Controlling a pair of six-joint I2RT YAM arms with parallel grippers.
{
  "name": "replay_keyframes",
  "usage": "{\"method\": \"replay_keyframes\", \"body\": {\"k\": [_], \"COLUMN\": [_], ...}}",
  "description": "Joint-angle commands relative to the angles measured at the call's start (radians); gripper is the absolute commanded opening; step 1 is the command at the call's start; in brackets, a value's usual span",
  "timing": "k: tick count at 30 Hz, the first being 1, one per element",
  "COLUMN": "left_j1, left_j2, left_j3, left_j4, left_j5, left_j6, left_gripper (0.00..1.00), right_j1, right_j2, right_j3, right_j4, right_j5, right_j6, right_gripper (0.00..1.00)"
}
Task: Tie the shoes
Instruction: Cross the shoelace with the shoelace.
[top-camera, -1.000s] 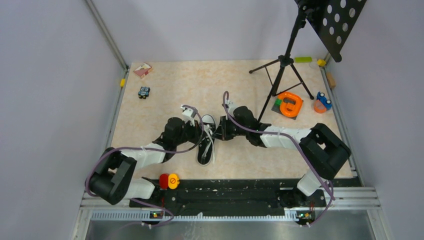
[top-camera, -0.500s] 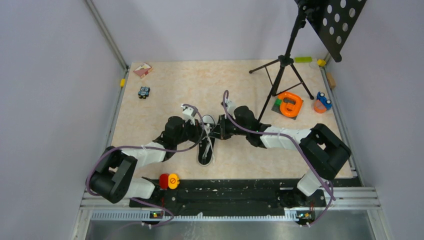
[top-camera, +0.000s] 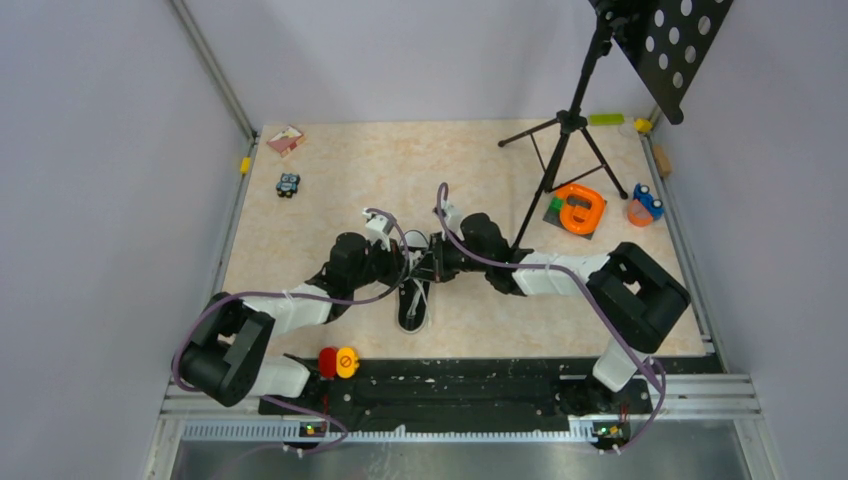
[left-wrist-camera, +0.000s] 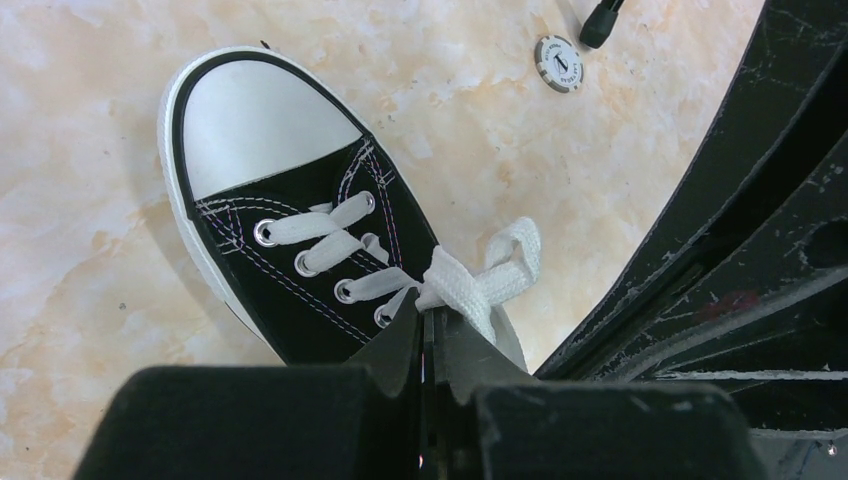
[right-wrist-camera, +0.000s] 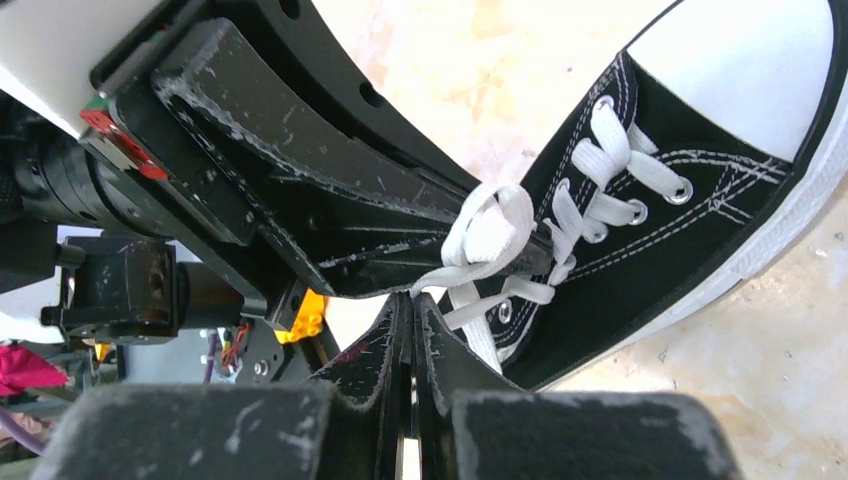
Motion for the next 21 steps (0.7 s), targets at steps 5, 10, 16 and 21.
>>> {"method": "replay_keyframes", "body": {"k": [5, 10, 16, 21], "left_j1": [0.004, 0.004, 0.005, 0.005], "left_j2": [-0.005, -0.003, -0.004, 0.005], "left_j3": [0.01, 0.017, 0.014, 0.018], "left_j4": [0.029, 0.028, 0.028, 0.03], "left_j5": [0.026, 0.031, 0.027, 0.038], "left_j6": [0.0, -0.002, 0.0, -0.004], "left_gripper": [0.0, 0.0, 0.0, 0.0], "right_j1": [0.021, 0.022, 0.014, 0.007], "right_j2": [-0.004, -0.019, -0.043, -0.054], "right_j3": [0.032, 0.002, -0.023, -0.037], "right_j4": [0.081, 0.091, 0.094, 0.077], "right_j5": [-0.004, 0.028, 0.046, 0.047], "right_j6": [0.027, 0.046, 0.057, 0.054], "right_gripper": [0.14, 0.3, 0.33, 0.34]}}
